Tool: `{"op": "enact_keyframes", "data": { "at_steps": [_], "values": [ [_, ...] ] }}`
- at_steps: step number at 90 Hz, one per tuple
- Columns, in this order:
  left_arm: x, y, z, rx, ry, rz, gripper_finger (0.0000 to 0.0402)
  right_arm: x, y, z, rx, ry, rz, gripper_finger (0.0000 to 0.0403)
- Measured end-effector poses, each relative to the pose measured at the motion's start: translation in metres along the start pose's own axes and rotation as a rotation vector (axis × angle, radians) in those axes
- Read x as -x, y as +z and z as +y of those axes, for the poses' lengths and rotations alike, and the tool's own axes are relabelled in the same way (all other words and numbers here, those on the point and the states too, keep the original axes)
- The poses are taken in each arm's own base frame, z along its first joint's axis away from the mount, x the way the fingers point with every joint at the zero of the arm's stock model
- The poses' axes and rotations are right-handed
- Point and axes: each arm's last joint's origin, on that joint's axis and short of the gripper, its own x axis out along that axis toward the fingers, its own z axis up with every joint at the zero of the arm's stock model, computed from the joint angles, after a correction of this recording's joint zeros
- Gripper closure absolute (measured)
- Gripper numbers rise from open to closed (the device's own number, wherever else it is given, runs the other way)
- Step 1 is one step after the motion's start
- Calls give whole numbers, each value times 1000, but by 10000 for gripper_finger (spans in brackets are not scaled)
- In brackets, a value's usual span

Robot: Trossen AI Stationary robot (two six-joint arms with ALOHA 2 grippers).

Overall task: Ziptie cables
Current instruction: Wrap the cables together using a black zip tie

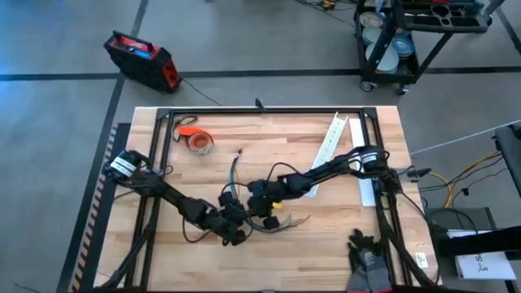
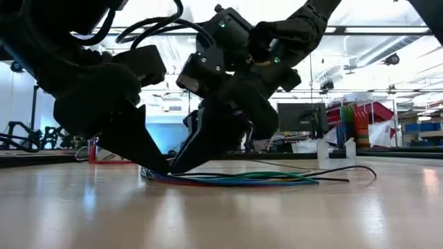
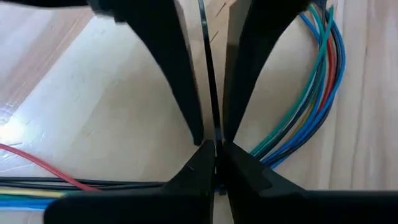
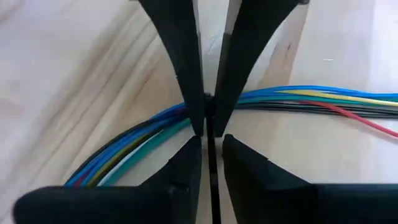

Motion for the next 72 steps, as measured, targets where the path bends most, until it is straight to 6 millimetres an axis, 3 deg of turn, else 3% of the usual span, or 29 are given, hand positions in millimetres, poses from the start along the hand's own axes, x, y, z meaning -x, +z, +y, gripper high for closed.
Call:
{"op": "enact_keyframes", "data": {
  "at_steps": [18, 55, 72],
  "values": [
    [0, 0, 0, 7, 4, 4, 392, 2, 2, 1, 8, -14, 2, 379],
    [0, -1, 1, 10, 3, 10, 392, 7, 10, 0, 30, -24, 22, 331],
    [0, -1, 1, 10, 3, 11, 392, 7, 11, 0, 17, -24, 24, 346]
  ]
}}
